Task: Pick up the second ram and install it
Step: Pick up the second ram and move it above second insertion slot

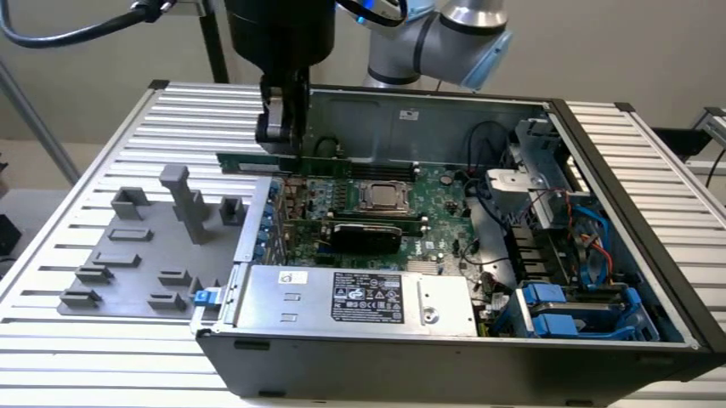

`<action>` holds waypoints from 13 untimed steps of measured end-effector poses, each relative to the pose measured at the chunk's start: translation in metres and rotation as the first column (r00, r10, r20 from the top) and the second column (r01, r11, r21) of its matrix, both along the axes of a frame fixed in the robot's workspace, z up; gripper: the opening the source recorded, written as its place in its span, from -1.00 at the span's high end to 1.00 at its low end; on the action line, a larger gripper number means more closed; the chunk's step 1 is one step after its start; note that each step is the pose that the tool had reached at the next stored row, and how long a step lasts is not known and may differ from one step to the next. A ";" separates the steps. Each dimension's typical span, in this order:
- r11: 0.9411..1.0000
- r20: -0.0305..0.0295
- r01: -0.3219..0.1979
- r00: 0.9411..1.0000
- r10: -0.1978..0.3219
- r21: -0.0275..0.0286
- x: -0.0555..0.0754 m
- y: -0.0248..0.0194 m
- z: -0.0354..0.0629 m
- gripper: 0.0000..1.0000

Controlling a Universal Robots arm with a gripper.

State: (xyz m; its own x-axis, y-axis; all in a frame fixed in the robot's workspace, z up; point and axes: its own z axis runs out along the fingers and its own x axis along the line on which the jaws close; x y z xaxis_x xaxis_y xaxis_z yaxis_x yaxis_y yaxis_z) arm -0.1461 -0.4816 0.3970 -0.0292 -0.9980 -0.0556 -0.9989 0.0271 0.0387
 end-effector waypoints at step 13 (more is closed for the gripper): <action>1.000 0.000 0.000 1.000 0.000 0.000 0.054 0.0171 -0.0045 0.73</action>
State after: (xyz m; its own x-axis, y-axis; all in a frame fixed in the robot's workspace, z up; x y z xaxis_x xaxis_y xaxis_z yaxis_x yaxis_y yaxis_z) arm -0.0925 -0.4645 0.3925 -0.0292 -0.9980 -0.0560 -0.9989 0.0270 0.0389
